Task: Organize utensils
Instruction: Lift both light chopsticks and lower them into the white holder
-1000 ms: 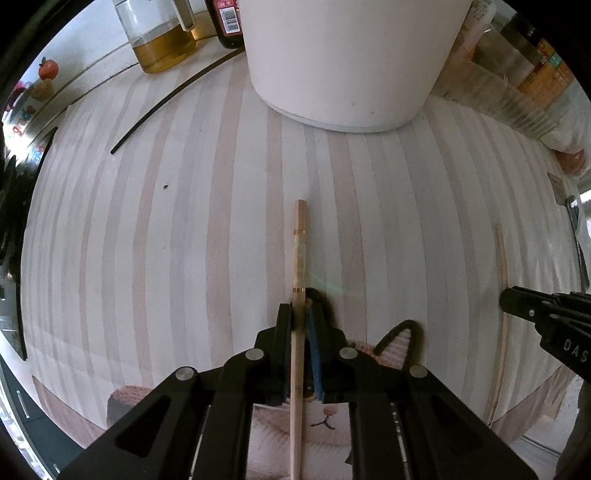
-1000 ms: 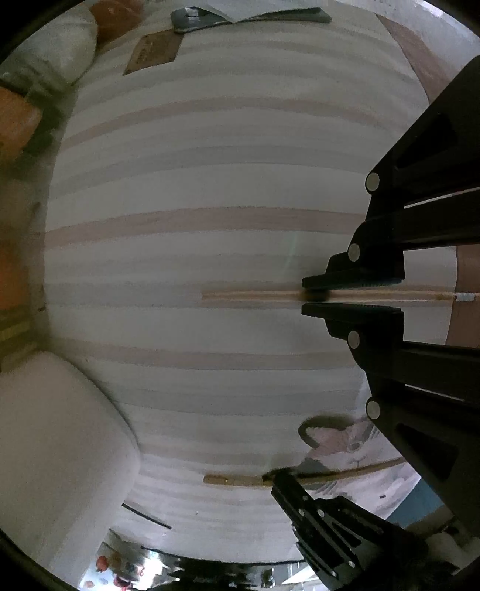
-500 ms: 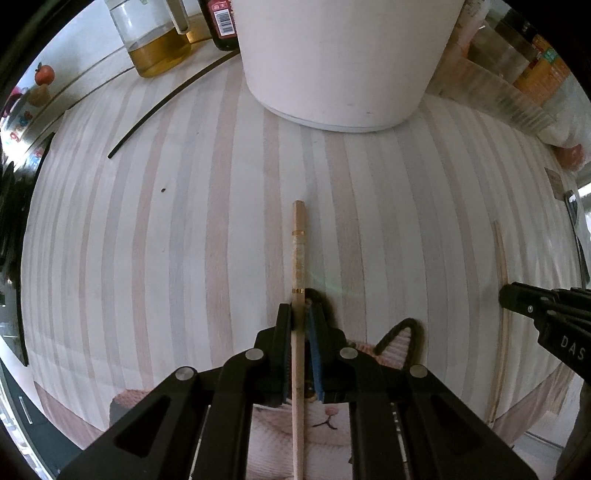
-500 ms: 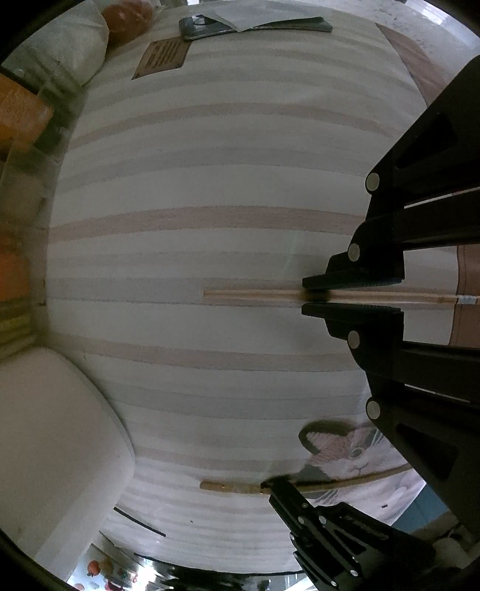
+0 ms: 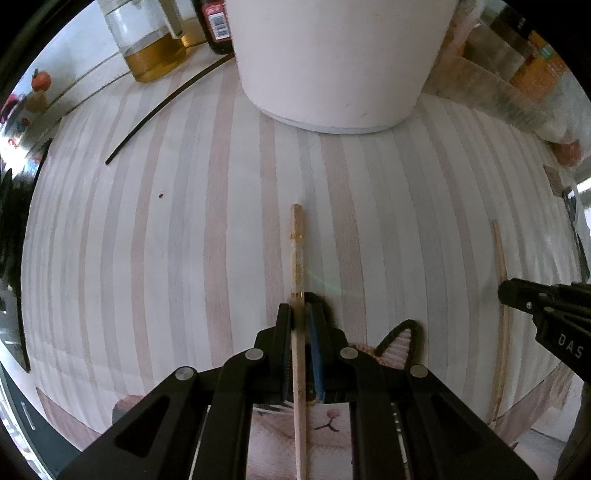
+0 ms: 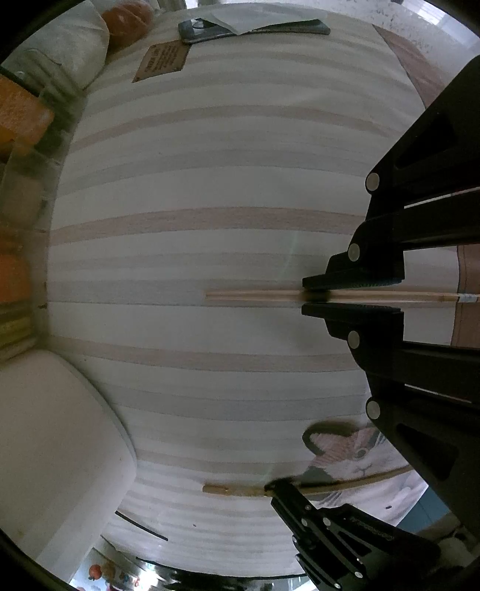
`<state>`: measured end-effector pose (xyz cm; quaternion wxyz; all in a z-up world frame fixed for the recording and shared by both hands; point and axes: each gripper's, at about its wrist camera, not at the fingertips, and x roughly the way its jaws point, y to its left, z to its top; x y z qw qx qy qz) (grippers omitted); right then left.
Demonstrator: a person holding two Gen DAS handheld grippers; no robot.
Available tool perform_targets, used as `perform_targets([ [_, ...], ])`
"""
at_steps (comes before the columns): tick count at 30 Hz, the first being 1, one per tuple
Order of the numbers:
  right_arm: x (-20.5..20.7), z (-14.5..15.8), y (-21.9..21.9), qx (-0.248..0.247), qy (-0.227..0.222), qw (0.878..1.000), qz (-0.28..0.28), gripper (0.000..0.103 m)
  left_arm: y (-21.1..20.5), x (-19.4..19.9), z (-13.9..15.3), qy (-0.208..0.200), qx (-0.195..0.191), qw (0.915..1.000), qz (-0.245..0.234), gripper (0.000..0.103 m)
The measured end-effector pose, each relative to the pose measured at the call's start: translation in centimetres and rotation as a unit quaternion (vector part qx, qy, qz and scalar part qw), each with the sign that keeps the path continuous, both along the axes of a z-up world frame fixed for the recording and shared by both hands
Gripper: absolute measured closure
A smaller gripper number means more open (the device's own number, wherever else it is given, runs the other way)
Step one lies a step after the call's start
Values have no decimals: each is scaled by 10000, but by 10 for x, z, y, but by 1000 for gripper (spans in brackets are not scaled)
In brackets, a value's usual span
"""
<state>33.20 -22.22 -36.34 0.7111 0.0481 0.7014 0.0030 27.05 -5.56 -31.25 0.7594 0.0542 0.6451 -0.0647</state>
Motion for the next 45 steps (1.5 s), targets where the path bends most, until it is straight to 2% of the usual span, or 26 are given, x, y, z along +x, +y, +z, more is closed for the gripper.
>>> perform_targets([
  [6, -4, 2, 17, -350, -255, 9986, 300, 96, -9, 1, 1, -179, -30, 9998, -7, 98],
  [12, -23, 17, 8, -17, -790, 9969, 21, 97, -13, -12, 33, -471, -319, 9983, -126, 99],
  [18, -40, 60, 9, 198, -1489, 9886, -10, 97, -10, -21, 73, -798, -601, 9948, -189, 99],
  [24, -45, 112, 8, 328, -2281, 9731, -6, 97, -8, -25, 123, -1322, -800, 9878, -187, 99],
  [28, -44, 152, 4, 434, -2832, 9581, -36, 97, -3, -20, 159, -1711, -954, 9804, -187, 99],
  [32, -35, 206, 4, 555, -3443, 9372, -42, 97, -2, -9, 212, -2221, -1155, 9679, -238, 99],
  [36, -17, 266, -4, 819, -3984, 9135, -98, 97, -1, 10, 271, -2550, -1496, 9549, -282, 99],
  [42, 25, 363, -14, 1124, -4740, 8732, -170, 97, 6, 44, 361, -3397, -1512, 9278, -295, 99],
  [45, 48, 398, -9, 1134, -4987, 8591, -169, 97, 11, 73, 387, -3643, -1407, 9203, -240, 99],
])
